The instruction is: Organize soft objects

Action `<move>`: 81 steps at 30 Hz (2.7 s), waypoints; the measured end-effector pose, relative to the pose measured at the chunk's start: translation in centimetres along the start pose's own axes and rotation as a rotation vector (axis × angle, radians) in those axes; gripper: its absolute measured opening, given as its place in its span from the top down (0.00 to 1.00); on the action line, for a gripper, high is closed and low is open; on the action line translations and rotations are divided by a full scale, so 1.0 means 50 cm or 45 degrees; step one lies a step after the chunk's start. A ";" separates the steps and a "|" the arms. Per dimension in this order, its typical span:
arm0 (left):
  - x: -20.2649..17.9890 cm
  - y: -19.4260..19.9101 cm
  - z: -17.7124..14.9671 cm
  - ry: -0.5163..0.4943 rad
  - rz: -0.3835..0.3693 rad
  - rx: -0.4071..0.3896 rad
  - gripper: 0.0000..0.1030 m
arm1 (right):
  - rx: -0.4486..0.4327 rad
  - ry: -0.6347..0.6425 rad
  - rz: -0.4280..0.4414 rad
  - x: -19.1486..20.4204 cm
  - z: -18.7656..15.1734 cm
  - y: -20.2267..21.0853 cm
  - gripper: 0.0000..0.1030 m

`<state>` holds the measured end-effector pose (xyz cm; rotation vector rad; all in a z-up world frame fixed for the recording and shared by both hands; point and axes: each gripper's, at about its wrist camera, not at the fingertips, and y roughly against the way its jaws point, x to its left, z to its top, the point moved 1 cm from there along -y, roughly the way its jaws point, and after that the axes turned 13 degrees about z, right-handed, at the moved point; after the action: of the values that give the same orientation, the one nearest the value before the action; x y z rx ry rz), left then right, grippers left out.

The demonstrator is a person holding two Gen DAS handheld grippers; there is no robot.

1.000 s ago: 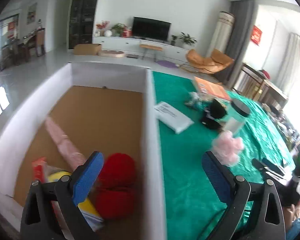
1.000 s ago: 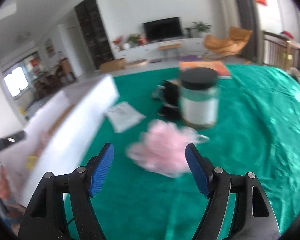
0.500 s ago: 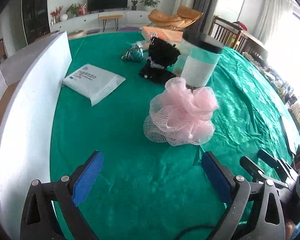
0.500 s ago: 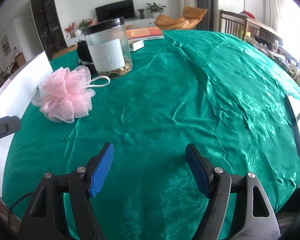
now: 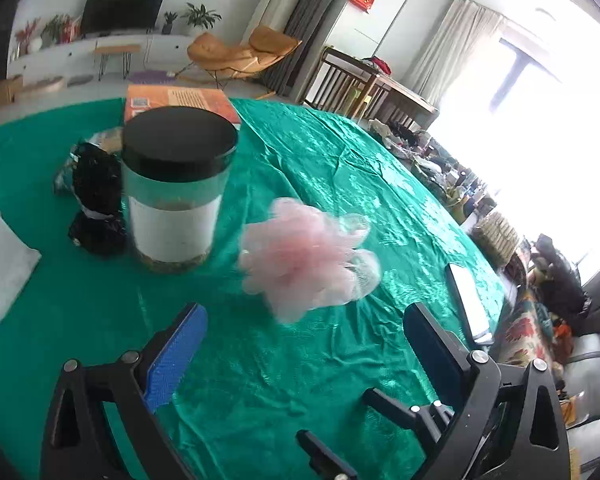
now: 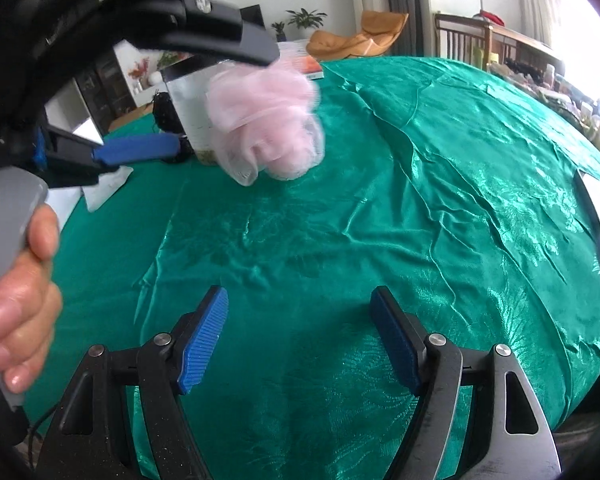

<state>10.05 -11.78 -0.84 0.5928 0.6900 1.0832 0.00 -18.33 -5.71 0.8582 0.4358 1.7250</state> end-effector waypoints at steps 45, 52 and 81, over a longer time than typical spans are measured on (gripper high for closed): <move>0.206 -0.079 -0.126 -0.053 0.588 0.110 0.00 | 0.065 0.124 -0.128 0.030 -0.014 -0.034 0.17; 0.206 -0.078 -0.127 -0.054 0.588 0.109 0.00 | 0.067 0.125 -0.129 0.030 -0.015 -0.033 0.17; 0.250 -0.053 -0.090 0.125 0.605 0.115 0.00 | 0.064 0.131 -0.130 0.029 -0.015 -0.031 0.17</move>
<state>12.03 -0.70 -8.34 0.8101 0.7030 1.5358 0.32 -16.39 -6.77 0.7719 0.5839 1.6746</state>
